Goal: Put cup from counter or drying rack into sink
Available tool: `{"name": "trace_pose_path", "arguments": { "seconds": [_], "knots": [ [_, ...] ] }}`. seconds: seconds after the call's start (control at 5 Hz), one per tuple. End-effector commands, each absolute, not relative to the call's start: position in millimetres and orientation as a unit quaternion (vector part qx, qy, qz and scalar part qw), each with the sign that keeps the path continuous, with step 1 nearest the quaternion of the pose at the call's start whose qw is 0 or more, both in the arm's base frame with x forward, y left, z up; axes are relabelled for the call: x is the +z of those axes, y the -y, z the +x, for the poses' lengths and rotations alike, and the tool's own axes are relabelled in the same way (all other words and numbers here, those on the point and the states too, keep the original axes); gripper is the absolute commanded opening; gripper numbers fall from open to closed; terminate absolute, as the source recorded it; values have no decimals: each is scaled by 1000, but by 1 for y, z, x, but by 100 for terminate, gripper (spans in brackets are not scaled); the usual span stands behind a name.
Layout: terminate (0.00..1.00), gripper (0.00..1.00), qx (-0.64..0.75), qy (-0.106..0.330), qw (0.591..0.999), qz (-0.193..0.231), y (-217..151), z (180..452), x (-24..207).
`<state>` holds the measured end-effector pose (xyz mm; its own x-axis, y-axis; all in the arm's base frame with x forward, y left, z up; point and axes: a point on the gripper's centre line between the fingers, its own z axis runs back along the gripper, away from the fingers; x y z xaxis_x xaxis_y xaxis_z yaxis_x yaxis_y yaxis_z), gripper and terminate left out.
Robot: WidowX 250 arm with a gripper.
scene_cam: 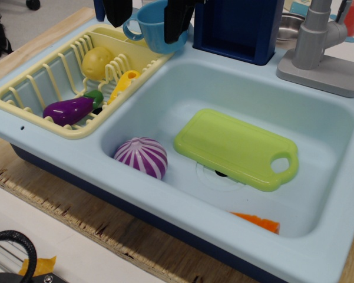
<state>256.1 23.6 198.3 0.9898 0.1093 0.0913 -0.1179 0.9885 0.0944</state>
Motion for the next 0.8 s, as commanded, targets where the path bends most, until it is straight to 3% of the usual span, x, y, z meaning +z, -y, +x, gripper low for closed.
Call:
{"name": "trace_pose_path", "arguments": {
  "seconds": [0.0,0.6],
  "knots": [
    [0,100,57,43,996,50,-24,256,198],
    [0,100,19,106,991,75,-55,295,203]
  ]
}}
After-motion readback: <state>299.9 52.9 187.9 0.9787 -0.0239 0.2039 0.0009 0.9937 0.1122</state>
